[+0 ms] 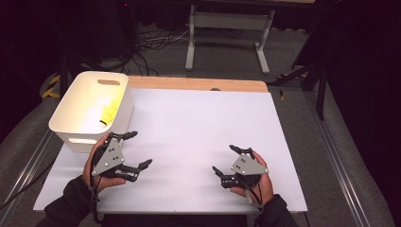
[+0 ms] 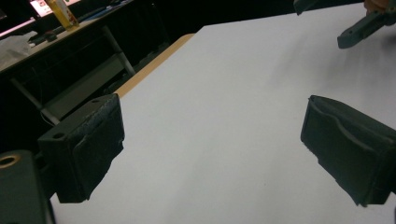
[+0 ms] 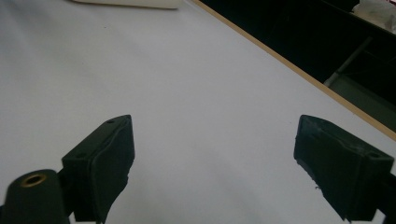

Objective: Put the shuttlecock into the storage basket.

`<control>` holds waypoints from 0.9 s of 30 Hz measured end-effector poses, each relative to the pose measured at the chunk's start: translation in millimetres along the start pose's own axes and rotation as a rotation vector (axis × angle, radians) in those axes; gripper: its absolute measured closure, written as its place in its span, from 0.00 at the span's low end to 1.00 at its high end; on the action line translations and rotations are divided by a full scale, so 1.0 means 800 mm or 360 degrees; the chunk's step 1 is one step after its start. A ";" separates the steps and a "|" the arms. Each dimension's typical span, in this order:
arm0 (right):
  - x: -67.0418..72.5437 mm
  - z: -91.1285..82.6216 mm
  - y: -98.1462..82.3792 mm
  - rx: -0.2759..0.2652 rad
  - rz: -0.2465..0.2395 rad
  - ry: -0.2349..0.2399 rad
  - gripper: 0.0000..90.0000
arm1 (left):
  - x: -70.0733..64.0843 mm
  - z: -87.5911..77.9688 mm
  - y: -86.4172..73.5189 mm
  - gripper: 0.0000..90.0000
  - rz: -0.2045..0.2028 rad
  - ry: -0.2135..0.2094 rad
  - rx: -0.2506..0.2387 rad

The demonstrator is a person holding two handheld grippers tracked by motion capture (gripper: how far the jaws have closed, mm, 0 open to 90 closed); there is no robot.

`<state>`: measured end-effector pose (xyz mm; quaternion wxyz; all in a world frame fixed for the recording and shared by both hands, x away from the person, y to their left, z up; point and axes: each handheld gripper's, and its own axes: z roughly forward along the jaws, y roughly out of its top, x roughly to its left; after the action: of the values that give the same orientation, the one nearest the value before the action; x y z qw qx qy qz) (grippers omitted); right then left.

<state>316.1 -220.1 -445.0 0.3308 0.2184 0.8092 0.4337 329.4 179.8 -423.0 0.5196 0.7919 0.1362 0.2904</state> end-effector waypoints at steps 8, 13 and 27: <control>0.002 0.000 0.000 0.0000 -0.0001 0.0004 0.15 | -0.005 0.003 -0.021 0.08 0.0002 -0.0016 0.0056; 0.002 0.000 -0.002 0.0002 0.0004 0.0006 0.15 | -0.005 0.001 -0.033 0.08 -0.0022 -0.0021 0.0083; 0.002 -0.003 -0.010 0.0020 0.0024 -0.0001 0.15 | -0.004 -0.015 -0.074 0.07 -0.0156 0.0009 0.0197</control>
<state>312.4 -224.7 -451.2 0.3263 0.2266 0.8101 0.4310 325.2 212.0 -474.1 0.4828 0.8142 0.1939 0.2578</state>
